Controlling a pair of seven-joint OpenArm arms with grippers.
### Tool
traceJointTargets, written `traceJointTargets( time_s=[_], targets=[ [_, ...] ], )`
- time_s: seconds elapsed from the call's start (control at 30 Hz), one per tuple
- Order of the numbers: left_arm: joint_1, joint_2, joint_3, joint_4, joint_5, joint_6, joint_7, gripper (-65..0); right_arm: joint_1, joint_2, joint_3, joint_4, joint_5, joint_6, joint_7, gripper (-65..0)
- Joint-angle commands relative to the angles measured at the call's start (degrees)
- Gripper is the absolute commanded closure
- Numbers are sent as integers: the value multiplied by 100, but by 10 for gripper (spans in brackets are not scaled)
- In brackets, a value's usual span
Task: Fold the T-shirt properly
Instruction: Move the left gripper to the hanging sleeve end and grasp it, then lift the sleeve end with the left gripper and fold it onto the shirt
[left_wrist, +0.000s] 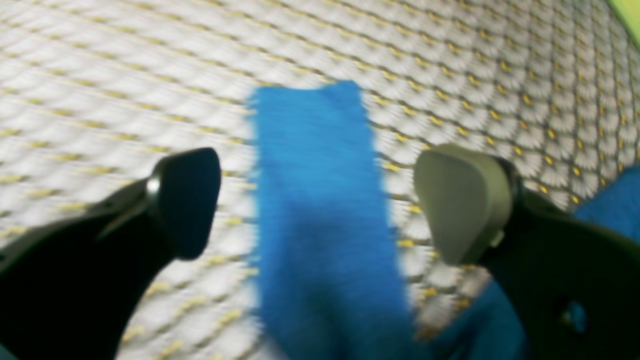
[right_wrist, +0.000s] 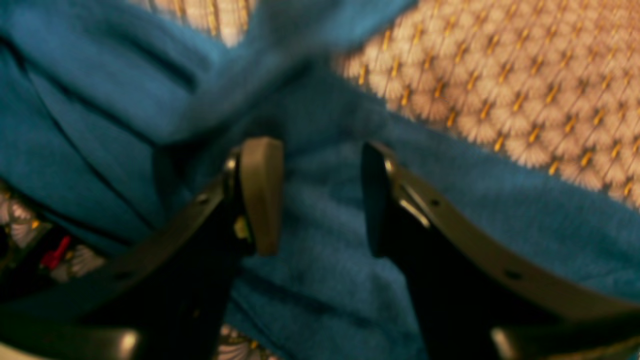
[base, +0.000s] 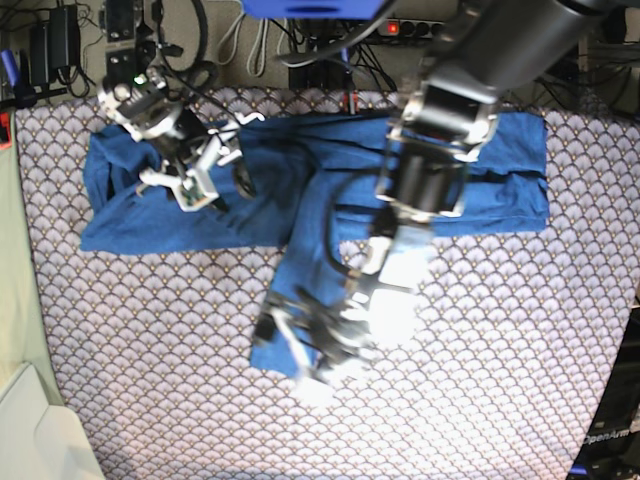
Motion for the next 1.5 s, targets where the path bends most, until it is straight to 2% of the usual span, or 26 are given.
traceJointTargets(
  time_s=[0.0,0.13,0.27,0.33,0.63,0.83,1.47],
  targets=[
    [-294,-69,-33,-192,79,48,-306,-633,32,17,5,143,64,23,42,-270],
    [-601,-69,-33,-1379,-97,92,-1054,-633,146,9,-13,292,64,23,-195,-270],
    [-663,-69,20,-1994,-703,786,-1897,-633,164,9,-13,363,64,23,-354,-269],
    [-663,-69,293,-2073,-862,830,-2152,-633,164,9,-13,371,64,23,-354,-269],
    [-725,-69,1937,-2021,-2066,892,-2223,-633,173,-97,-4,433,73,23,-354,-269],
    [-795,-69,2552,-2091,-2330,909,-2680,-633,173,-114,-21,609,73,23,-354,-269],
    [-795,-69,2702,-2856,-2330,909,-2733,-633,120,-194,-21,987,99,23,-336,-269]
  ],
)
